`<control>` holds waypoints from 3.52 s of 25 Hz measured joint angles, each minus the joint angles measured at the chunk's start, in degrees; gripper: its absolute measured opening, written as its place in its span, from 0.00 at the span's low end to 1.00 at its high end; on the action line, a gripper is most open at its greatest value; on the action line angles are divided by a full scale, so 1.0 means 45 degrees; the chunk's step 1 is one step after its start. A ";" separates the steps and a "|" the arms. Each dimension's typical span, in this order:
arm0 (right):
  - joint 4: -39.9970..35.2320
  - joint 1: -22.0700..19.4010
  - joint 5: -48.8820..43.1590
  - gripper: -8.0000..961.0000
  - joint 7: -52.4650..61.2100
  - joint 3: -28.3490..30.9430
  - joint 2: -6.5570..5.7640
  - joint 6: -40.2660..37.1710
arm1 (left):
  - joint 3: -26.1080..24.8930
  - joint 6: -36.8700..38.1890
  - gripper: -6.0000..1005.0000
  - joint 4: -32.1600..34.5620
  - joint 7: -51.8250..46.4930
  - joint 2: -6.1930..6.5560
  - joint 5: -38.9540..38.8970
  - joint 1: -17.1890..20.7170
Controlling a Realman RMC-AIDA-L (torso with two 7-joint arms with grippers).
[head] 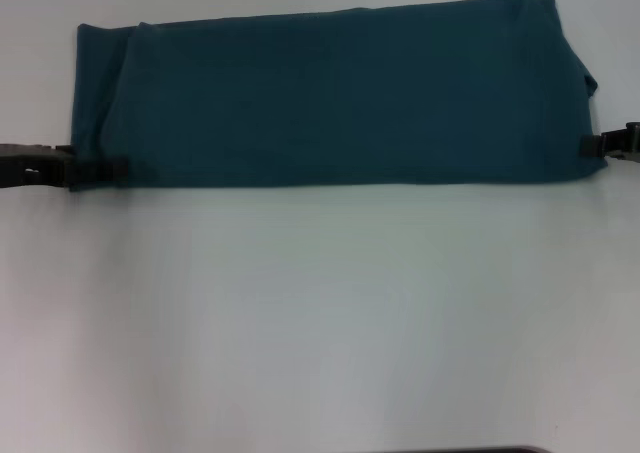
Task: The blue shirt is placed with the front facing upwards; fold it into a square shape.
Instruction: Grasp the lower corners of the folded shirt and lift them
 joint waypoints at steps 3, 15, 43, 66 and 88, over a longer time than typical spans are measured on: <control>0.0000 0.0002 0.0000 0.01 0.0014 0.0000 0.0000 0.0000 | 0.0028 0.0055 0.93 0.0131 0.0000 0.0000 0.0139 -0.0156; 0.0000 0.0001 0.0000 0.01 0.0058 0.0000 0.0000 0.0019 | 0.0022 0.1482 0.93 0.0053 0.0296 -0.0135 0.0021 -0.0764; 0.0001 0.0000 0.0000 0.01 0.0058 0.0001 0.0026 0.0183 | 0.0011 0.0726 0.93 0.0141 0.0348 0.0106 0.0451 -0.0634; 0.0000 0.0000 0.0000 0.01 0.0059 0.0000 0.0038 0.0134 | -0.0077 -0.0082 0.41 0.0250 -0.0014 0.0020 0.1168 -0.0785; -0.0090 -0.0303 0.0056 0.01 -0.0255 0.0112 0.0079 -0.0329 | -0.0318 0.1269 0.00 -0.0748 -0.0162 0.0041 0.1065 -0.0359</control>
